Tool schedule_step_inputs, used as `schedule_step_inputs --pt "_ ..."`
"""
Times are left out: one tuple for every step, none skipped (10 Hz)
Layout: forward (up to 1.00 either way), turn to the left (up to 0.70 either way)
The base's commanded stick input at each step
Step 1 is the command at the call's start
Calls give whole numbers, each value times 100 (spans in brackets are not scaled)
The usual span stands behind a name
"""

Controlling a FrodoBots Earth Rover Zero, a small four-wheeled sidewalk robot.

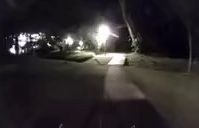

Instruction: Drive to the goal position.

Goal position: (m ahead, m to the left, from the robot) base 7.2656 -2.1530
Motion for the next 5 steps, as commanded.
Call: schedule_step_inputs --pt "45 0" --pt "45 0" --pt "45 0" --pt "45 0" --pt "45 0"
